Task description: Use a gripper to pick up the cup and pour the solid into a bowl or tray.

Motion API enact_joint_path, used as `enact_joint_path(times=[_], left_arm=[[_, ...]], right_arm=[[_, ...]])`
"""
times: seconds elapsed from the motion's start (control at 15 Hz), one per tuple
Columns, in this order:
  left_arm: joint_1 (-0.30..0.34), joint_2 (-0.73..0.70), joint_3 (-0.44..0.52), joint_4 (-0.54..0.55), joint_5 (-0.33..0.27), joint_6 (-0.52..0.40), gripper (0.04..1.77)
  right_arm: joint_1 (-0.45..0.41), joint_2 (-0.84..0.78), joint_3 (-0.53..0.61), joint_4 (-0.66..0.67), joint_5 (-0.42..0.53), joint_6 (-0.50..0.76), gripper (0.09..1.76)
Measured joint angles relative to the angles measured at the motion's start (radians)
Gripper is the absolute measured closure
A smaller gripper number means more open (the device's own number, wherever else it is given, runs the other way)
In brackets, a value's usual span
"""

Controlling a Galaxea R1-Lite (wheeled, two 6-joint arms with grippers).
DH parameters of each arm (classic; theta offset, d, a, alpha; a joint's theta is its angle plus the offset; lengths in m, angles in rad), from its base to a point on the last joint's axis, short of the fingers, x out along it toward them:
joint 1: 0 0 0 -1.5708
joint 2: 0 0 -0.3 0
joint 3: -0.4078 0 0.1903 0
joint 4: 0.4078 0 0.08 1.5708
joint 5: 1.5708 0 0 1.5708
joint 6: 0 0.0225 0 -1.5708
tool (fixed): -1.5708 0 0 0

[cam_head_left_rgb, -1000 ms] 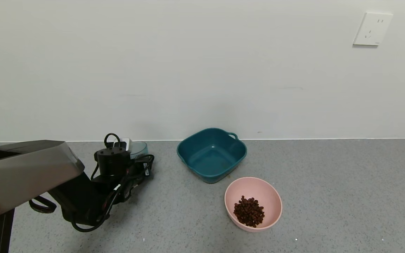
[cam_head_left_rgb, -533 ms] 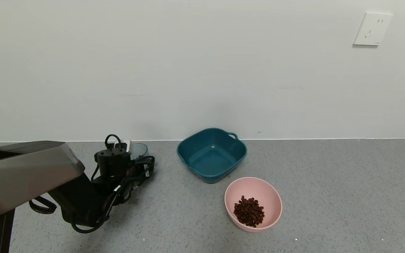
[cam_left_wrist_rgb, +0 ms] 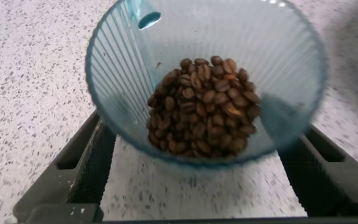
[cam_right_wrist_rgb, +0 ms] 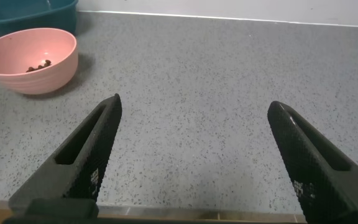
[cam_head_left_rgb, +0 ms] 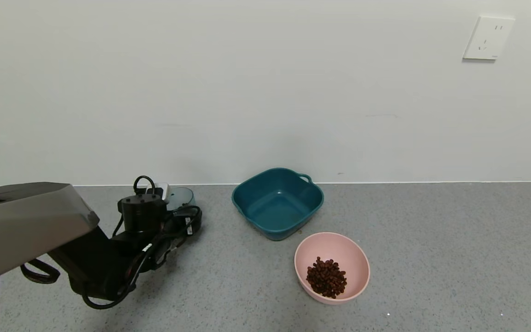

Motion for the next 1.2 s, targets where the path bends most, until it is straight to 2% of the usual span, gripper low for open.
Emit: enact_joint_path(times=[0.33, 0.6, 0.93, 1.2], left_arm=[[-0.005, -0.190, 0.050, 0.153, -0.034, 0.002, 0.13], [-0.009, -0.437, 0.047, 0.395, -0.066, 0.001, 0.12], [-0.009, -0.759, -0.026, 0.722, -0.139, 0.001, 0.11], [-0.012, -1.002, -0.049, 0.906, -0.167, 0.014, 0.10]], right_arm=[[0.000, 0.000, 0.000, 0.000, 0.000, 0.000, 0.14], [0.000, 0.000, 0.000, 0.000, 0.000, 0.000, 0.14], [0.000, 0.000, 0.000, 0.000, 0.000, 0.000, 0.14], [0.000, 0.000, 0.000, 0.000, 0.000, 0.000, 0.14]])
